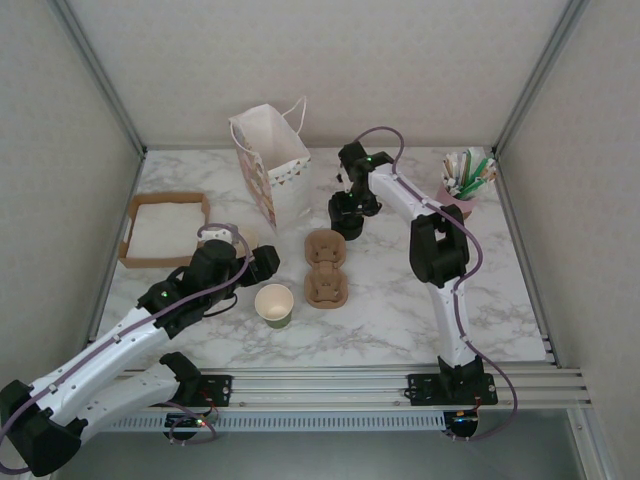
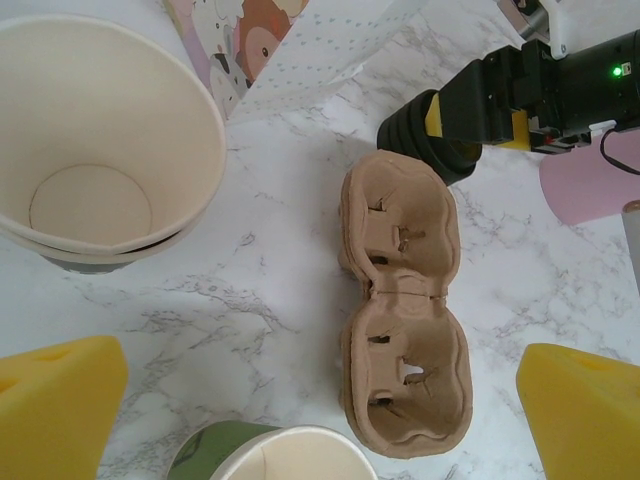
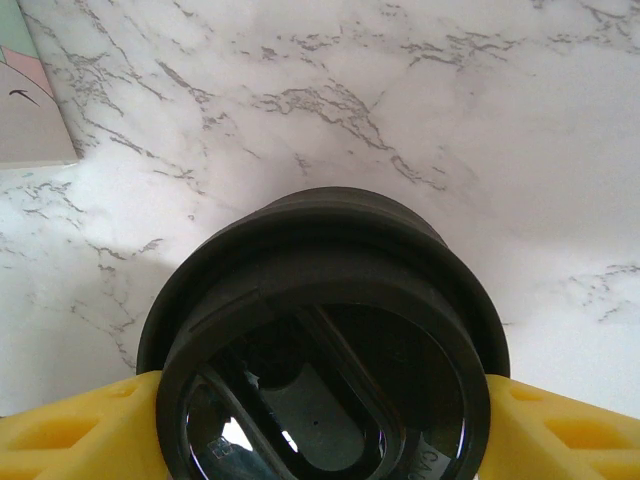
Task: Pack the takeout coffee
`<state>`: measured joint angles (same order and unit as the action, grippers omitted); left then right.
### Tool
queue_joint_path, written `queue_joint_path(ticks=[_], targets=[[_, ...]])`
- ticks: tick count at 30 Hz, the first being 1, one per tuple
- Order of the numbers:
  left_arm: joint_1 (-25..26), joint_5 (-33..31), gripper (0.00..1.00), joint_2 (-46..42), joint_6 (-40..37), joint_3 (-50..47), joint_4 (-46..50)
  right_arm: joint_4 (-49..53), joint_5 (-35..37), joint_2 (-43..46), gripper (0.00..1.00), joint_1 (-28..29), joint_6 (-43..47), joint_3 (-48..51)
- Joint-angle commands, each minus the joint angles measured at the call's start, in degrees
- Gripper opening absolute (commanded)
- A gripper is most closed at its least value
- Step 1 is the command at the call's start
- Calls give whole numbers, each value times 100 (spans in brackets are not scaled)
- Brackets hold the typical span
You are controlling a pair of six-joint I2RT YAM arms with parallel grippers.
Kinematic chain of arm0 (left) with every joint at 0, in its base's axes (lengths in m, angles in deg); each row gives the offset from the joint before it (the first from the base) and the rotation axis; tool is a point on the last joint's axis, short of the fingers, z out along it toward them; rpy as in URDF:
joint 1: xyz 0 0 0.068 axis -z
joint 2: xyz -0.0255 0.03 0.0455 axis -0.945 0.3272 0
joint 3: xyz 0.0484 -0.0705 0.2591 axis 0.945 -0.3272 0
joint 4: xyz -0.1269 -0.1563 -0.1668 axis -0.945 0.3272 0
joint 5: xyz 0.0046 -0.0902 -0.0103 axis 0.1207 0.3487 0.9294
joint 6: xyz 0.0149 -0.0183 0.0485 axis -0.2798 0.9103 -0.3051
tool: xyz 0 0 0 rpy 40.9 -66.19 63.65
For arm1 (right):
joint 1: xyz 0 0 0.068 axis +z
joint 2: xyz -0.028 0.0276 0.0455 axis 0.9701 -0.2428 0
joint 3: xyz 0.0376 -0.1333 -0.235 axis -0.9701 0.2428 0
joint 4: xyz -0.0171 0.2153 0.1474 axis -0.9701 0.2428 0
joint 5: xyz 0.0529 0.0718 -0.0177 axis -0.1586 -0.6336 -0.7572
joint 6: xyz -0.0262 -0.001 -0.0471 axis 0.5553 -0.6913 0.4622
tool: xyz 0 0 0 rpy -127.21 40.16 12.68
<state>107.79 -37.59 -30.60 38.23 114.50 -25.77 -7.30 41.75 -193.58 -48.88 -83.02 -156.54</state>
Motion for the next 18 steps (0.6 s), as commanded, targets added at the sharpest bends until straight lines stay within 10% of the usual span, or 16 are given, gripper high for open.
queue_joint_path(ticks=[1,18], targets=[[-67,20,100,-97,-89,-13,76,-34,-114,335,71,-103,-89,194],[-67,50,100,-125,-54,-14,46,-268,-262,809,72,-239,-162,769]])
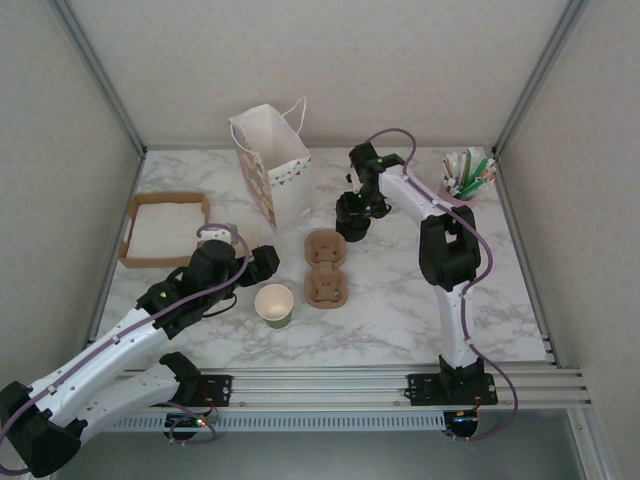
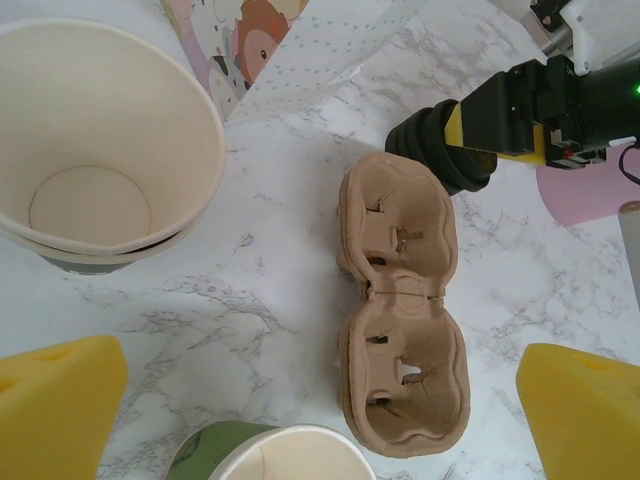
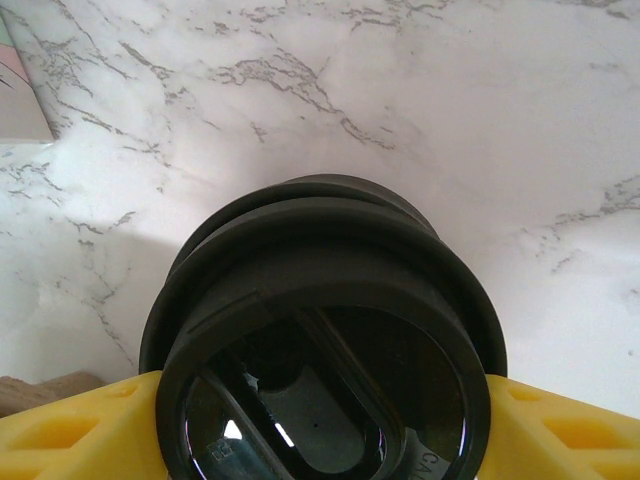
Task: Pack the takeout coffee
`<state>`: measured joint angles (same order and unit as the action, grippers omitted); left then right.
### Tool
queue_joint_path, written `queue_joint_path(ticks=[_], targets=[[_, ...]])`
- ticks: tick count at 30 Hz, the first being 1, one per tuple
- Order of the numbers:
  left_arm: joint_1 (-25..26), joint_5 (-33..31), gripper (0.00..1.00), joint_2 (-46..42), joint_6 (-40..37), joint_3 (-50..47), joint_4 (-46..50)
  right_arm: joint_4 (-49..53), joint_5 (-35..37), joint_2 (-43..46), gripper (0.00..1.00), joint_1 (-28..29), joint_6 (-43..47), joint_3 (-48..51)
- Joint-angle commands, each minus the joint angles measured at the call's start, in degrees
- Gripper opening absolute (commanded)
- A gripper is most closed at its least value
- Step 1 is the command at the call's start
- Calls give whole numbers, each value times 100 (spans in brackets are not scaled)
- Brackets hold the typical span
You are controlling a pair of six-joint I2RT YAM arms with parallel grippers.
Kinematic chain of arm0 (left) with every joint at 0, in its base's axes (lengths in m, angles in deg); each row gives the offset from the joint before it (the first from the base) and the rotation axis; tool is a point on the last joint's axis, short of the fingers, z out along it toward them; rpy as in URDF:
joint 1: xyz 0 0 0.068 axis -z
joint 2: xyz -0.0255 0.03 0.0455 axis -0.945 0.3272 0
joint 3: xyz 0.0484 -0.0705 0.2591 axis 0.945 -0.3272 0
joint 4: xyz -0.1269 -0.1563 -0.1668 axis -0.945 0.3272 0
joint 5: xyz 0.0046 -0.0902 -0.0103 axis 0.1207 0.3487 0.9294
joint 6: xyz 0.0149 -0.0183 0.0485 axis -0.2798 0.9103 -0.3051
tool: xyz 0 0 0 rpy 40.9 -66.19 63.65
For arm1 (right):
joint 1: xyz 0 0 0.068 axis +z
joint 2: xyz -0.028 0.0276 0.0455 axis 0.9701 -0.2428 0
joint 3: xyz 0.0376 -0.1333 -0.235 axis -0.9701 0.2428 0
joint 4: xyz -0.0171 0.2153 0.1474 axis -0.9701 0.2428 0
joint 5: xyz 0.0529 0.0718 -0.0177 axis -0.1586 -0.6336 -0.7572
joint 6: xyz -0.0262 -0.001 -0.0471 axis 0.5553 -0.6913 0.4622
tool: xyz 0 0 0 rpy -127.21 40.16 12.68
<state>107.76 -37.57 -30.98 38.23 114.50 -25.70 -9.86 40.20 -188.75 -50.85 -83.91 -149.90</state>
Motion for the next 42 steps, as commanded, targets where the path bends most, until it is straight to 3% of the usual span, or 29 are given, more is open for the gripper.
queue_joint_path(ticks=[1,12,22,36,42], targets=[[-65,29,100,-106,-54,-15,43,-18,-96,352,72,-41,-72,127],[-68,-604,100,-866,41,-31,-12,-116,-166,1305,72,1,-122,793],[-65,-1440,100,-1655,78,-160,60,-39,-512,2591,72,491,-118,1618],[-71,-2599,100,-1019,420,236,1222,153,-1182,3249,71,2106,46,1782],[-65,-2416,99,-1455,446,179,1292,274,-792,3225,71,2954,192,1670]])
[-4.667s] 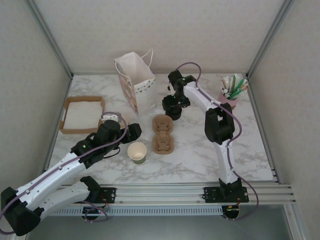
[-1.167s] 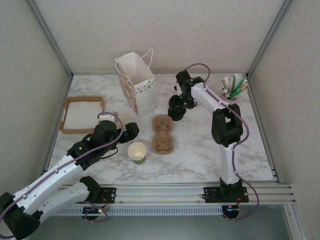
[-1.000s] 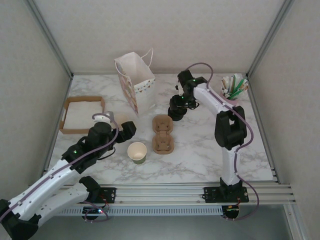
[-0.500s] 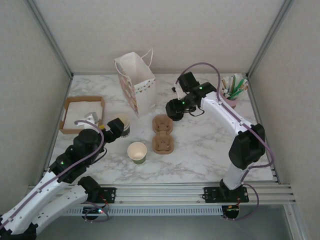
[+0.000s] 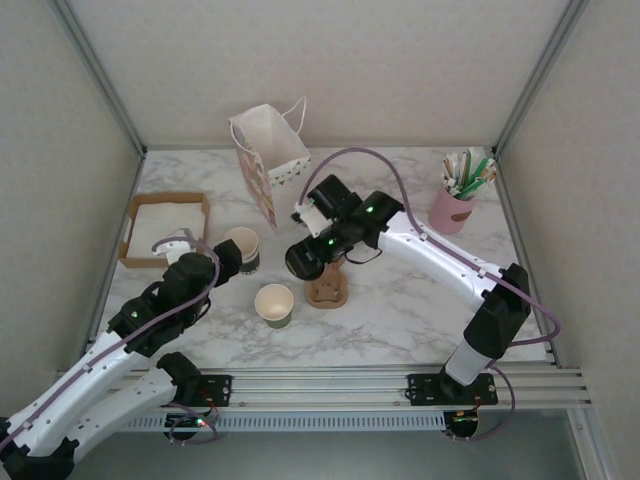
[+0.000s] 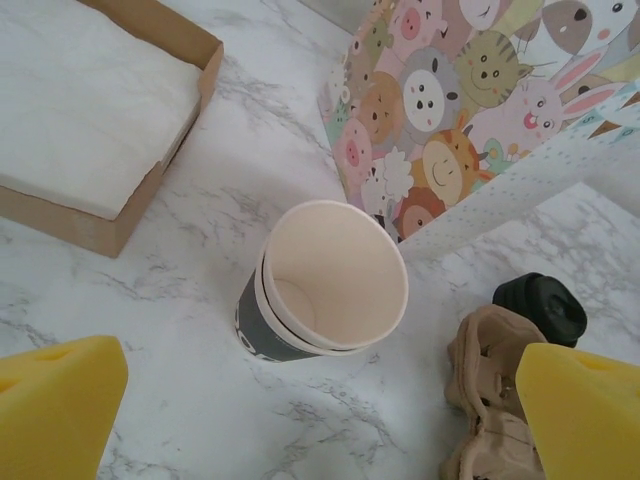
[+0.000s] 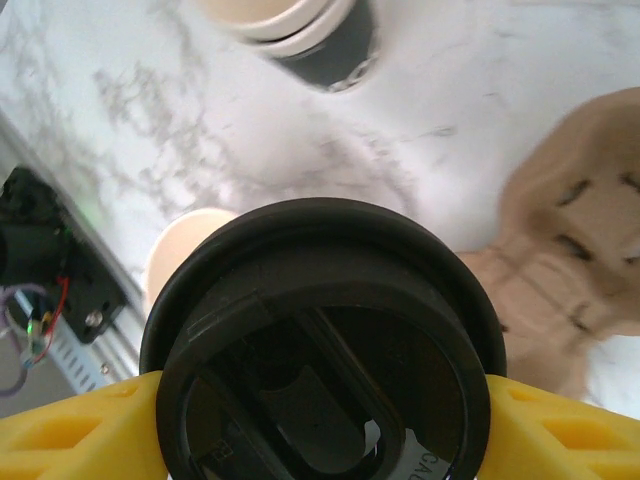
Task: Pack the takeout coffee
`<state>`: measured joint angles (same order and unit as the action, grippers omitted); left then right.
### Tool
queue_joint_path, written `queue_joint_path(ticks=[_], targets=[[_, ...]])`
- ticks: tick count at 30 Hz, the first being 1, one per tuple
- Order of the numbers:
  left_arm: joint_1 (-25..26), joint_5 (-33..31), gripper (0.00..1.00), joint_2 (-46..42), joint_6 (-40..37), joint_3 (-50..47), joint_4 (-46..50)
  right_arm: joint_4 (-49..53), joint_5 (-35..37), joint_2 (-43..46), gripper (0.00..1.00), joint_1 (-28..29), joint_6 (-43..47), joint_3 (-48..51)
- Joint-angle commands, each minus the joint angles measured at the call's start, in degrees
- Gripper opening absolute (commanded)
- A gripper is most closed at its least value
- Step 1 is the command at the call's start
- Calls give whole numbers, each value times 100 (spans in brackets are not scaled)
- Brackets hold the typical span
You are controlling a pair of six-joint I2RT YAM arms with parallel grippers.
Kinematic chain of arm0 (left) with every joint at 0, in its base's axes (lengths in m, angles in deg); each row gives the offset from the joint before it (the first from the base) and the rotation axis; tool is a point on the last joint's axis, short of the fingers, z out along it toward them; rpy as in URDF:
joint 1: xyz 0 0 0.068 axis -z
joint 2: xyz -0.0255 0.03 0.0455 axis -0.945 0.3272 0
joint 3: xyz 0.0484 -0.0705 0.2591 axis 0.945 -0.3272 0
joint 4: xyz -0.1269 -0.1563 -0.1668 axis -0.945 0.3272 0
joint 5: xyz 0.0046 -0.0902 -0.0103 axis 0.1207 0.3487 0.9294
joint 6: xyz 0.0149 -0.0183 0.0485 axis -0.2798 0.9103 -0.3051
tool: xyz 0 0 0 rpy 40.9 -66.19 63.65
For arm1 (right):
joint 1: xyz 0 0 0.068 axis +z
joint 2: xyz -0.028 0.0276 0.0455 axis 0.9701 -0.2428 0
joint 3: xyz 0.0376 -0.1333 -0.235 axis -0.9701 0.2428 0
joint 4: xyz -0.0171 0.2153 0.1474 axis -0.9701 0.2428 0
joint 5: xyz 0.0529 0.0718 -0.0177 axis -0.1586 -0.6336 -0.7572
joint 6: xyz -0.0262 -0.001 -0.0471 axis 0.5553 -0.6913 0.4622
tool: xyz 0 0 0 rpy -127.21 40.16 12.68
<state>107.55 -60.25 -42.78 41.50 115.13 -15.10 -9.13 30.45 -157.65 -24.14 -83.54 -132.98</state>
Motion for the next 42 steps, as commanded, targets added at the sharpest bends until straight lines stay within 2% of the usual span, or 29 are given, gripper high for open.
queue_joint_path(ticks=[1,5,9,18,29,42], targets=[[-50,-77,100,-402,132,139,260,235,286,90,71,417,155,-60],[-50,53,100,-922,50,435,503,300,610,-38,72,866,172,-175],[-44,-215,100,-1295,-217,891,1005,475,1112,-336,72,1191,207,-416],[-43,-50,100,-929,-508,1310,1382,773,1787,-1166,73,1576,156,-1058],[-42,-50,100,-1177,-546,1170,1281,871,1927,-1751,73,1674,-27,-1425],[-43,-85,100,-1212,-553,1100,1232,782,1815,-1988,73,1841,-48,-1445]])
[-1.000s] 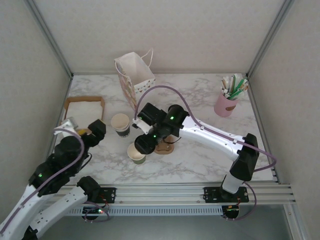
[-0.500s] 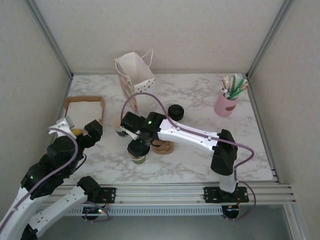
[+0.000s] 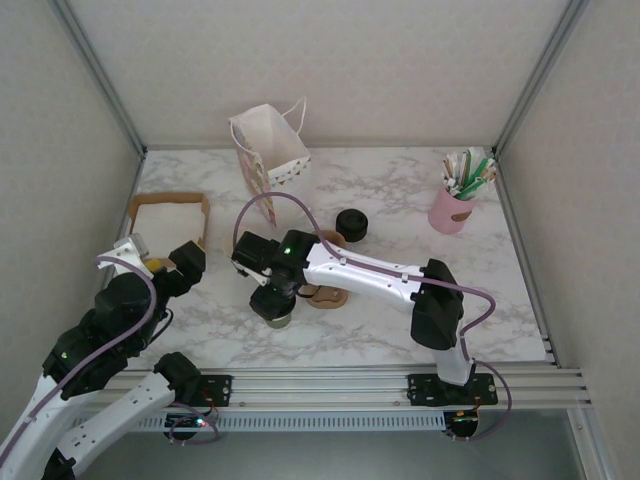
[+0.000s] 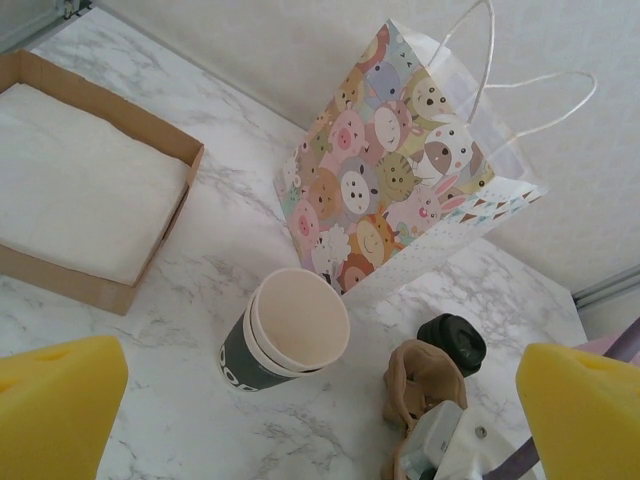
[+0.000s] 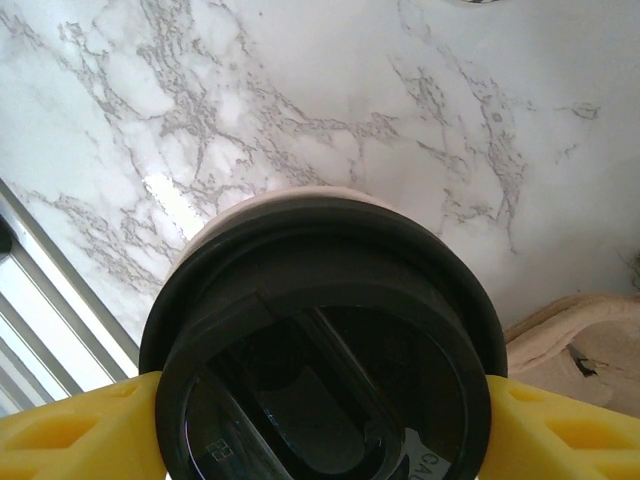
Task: Pack the takeout coffee
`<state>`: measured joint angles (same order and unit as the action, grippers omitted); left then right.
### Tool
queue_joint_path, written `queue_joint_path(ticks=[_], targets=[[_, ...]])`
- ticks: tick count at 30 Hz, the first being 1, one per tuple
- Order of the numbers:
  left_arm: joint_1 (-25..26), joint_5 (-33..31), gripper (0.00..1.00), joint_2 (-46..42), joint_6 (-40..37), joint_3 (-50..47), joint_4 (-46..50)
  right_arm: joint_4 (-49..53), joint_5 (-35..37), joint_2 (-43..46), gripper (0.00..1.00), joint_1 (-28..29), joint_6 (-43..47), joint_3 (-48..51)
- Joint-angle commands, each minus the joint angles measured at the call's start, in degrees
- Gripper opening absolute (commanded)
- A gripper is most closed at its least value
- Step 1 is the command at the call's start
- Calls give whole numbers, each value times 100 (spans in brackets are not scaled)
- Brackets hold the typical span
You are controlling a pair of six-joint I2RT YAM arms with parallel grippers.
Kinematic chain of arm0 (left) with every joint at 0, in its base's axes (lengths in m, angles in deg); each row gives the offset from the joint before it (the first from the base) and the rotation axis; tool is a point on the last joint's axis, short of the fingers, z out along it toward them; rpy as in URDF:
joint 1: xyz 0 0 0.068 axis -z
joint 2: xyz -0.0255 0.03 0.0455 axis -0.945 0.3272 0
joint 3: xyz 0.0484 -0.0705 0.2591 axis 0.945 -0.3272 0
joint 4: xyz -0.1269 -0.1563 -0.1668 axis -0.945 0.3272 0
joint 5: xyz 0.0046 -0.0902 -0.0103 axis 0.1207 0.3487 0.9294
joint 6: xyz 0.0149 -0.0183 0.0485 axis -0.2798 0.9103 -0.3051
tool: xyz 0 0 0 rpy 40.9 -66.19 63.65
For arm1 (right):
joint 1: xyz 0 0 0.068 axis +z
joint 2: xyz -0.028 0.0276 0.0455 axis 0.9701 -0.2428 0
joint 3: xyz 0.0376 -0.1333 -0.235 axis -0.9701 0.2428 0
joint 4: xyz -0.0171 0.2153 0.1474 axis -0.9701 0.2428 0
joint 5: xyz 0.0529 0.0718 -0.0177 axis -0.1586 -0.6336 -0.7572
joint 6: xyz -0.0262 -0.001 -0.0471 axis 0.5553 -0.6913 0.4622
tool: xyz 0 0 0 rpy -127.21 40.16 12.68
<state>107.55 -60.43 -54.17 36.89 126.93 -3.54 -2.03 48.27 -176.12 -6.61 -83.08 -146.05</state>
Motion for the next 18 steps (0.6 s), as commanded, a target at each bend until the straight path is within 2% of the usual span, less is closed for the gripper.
queue_joint_path(ticks=[1,18], targets=[[-44,-68,100,-74,-89,-80,75,70,37,-132,73,88,-93,-138],[-36,-112,100,-87,-63,-98,93,2,-49,-307,73,94,-135,-104]])
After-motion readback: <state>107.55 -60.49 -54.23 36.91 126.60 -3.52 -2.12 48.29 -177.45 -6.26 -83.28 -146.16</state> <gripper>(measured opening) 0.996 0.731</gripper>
